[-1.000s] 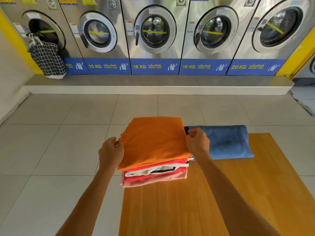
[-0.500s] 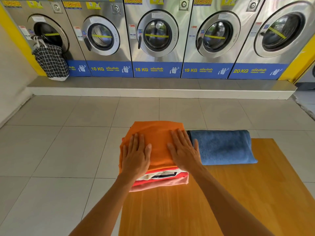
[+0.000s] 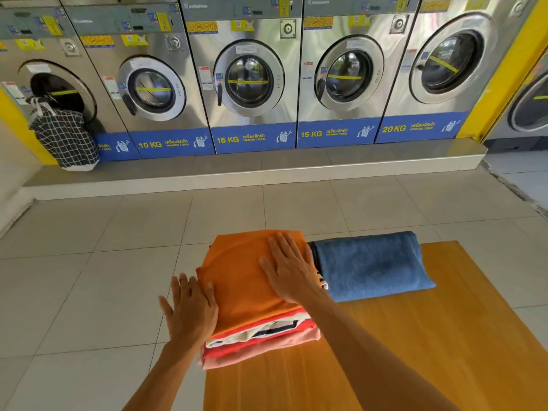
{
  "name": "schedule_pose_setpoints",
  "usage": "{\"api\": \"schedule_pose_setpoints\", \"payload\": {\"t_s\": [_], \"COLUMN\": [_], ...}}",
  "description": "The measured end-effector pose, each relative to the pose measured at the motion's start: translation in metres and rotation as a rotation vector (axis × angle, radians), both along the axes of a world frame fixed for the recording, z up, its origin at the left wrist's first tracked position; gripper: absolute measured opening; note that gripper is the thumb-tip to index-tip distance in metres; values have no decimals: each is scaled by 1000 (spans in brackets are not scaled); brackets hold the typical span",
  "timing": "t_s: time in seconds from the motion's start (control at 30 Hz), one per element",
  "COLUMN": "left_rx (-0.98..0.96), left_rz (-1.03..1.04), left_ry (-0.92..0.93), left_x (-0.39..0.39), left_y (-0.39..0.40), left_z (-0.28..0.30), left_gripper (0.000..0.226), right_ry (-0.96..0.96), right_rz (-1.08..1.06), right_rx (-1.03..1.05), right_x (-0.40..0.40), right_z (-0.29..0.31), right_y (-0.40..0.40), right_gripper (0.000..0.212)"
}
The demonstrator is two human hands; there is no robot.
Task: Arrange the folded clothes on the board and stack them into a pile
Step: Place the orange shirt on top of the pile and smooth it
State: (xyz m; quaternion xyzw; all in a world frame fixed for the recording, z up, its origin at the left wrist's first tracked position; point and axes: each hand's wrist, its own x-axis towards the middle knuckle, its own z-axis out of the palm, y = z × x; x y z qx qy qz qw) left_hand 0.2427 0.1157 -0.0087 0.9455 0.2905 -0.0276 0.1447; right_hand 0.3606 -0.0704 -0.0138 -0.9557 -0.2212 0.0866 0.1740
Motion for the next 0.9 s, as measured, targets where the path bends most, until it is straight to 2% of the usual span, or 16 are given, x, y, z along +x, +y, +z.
{"api": "schedule_pose_setpoints", "payload": {"t_s": [0.1, 0.23, 0.27, 0.3, 0.4, 0.43, 0.5, 0.6, 0.8, 0.9], "left_rx": [106, 78, 62, 53, 84, 103, 116, 85, 93, 69], "left_rz": [-45, -213, -273, -339, -459, -455, -414, -382, -365, -348], "left_ry": [-114, -394, -436, -445, -278, -201, -127, -167, -163, -123], "left_x": [8, 44, 55, 65, 87, 91, 95, 99, 100, 105], "left_y": [3, -32, -47, -60, -86, -88, -88, -87, -84, -83], "left_z": [15, 35, 38, 39, 26, 19, 7, 1, -5, -5], "left_gripper": [63, 55, 56, 56, 56, 57, 59, 60, 61, 61], "right_ry": [106, -71, -72, -26, 209, 286, 356, 270, 488, 518], "right_rz": [-188, -532, -612, -657, -655, -645, -642, -668, -649, -670], "right_rx": [-4, 211, 275, 289, 181, 219, 436, 645, 741, 792], "right_x": [12, -15, -25, -36, -58, -63, -70, -69, -61, -60], "right_z": [15, 35, 38, 40, 33, 29, 23, 19, 11, 5], "right_y": [-21, -37, -42, -47, -57, -60, -65, -71, -78, -88], "right_gripper": [68, 35, 29, 31, 46, 47, 40, 30, 35, 34]}}
